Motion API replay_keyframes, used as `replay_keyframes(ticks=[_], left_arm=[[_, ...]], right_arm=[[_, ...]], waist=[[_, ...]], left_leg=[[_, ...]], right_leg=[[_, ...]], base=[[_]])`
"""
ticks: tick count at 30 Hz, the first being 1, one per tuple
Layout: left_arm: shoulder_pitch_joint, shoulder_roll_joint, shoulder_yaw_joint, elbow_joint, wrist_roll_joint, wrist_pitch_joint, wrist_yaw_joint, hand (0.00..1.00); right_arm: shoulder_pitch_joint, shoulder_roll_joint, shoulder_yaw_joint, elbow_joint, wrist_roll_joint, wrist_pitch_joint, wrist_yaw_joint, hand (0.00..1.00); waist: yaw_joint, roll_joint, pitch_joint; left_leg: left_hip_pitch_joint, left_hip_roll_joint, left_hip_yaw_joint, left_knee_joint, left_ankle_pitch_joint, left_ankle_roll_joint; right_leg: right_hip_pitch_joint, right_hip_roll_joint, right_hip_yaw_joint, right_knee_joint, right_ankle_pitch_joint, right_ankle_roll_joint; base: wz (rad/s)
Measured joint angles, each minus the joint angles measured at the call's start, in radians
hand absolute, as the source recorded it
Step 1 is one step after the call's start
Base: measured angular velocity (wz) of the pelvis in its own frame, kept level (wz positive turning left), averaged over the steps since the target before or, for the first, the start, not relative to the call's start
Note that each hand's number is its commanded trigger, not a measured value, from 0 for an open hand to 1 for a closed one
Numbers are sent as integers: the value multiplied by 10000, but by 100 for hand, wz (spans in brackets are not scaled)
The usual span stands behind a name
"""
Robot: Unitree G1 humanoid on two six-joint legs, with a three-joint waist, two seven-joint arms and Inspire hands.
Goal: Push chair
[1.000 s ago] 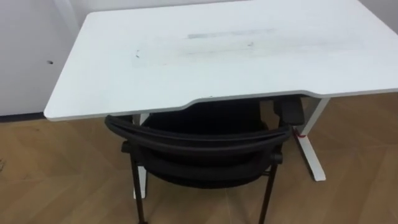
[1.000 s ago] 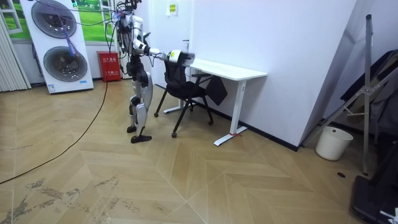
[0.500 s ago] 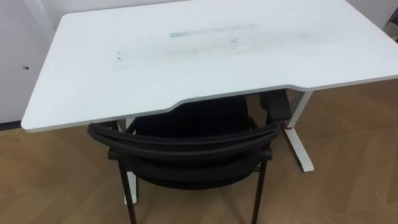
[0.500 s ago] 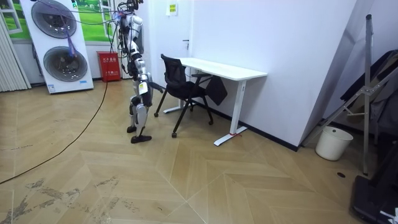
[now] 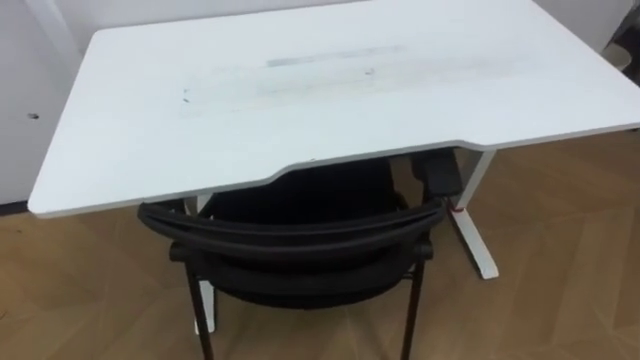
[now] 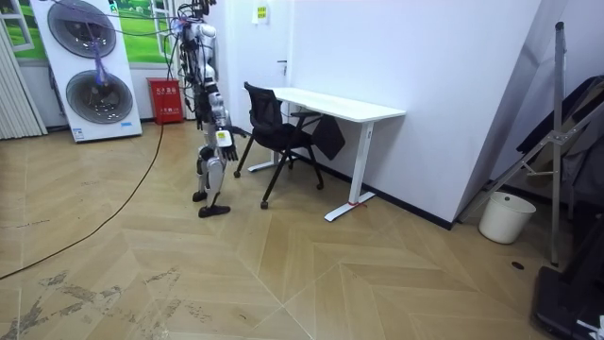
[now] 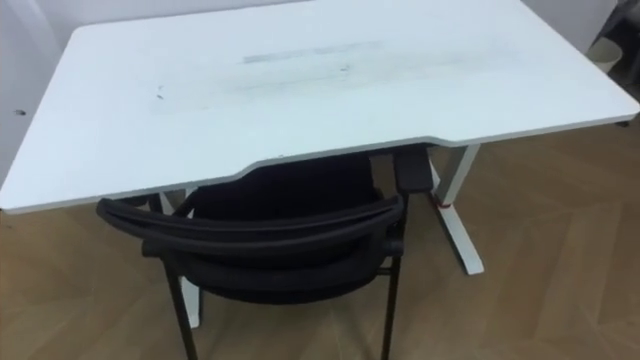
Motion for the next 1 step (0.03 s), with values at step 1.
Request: replay_keyframes(ticks=[1], left_arm=[[-97, 8, -143, 1, 81, 0, 41, 0]], right_arm=[[-77, 16, 21, 8, -103, 1, 139, 0]], waist=[[-3, 14, 12]], left_leg=[[-1, 0, 0, -4, 0, -1]], right_leg=[[-8, 1, 6, -5, -3, -2]], base=[[0]])
